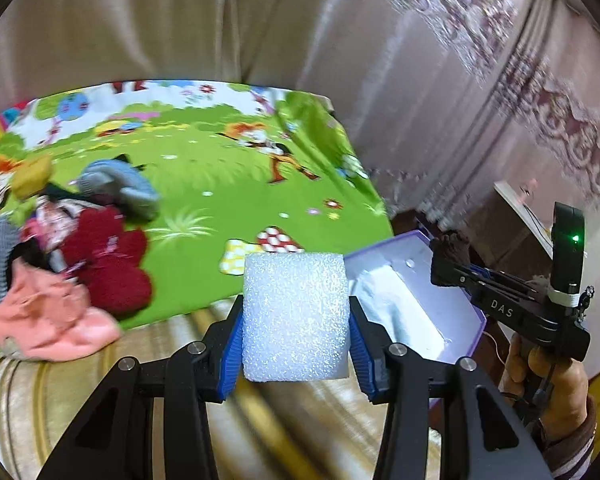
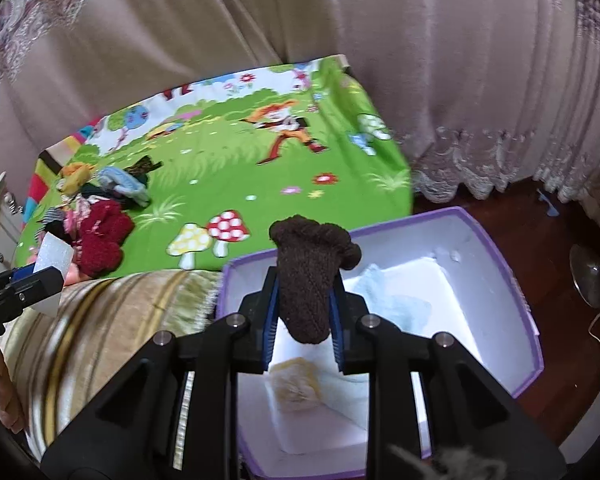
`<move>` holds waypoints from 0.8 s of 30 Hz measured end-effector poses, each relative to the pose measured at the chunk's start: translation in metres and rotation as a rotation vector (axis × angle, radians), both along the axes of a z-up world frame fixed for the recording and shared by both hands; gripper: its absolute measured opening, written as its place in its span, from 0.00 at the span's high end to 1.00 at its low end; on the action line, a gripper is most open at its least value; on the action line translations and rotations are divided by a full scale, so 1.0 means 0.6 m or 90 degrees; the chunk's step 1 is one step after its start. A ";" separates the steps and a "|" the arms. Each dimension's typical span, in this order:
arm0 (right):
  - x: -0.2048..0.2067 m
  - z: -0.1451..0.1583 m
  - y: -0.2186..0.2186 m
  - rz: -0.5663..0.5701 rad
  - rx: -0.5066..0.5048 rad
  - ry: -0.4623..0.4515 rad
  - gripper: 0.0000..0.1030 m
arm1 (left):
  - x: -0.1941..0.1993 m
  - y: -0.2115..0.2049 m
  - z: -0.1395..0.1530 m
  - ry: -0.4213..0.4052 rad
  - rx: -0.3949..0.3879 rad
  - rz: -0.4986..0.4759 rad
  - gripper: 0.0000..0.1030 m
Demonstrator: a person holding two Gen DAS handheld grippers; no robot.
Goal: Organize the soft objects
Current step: 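Drop the sock into the box with the right tool while the left tool drops the foam block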
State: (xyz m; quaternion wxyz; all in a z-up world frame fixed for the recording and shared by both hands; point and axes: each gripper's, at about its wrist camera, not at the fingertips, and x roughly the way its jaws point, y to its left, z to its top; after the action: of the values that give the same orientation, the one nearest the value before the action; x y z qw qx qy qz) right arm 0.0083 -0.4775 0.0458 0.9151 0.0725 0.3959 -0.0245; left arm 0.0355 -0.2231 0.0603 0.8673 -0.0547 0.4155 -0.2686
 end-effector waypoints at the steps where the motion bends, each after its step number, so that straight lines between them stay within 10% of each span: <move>1: -0.003 0.000 -0.007 -0.006 -0.001 0.000 0.74 | 0.002 -0.011 0.001 0.000 0.001 -0.009 0.54; 6: -0.013 0.001 -0.040 -0.037 0.000 -0.003 0.69 | 0.012 -0.072 0.002 0.004 0.004 -0.054 0.54; 12: -0.022 0.004 -0.065 -0.064 0.012 -0.014 0.30 | 0.019 -0.125 0.003 0.013 0.002 -0.097 0.40; 24: -0.019 0.012 -0.046 -0.034 0.001 -0.028 0.30 | 0.020 -0.101 0.011 0.003 -0.009 -0.069 0.29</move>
State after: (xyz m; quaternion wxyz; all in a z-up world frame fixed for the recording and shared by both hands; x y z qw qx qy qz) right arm -0.0029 -0.5050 0.0530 0.9224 0.0844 0.3739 -0.0469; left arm 0.0476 -0.2838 0.0670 0.8499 -0.0393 0.4183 -0.3181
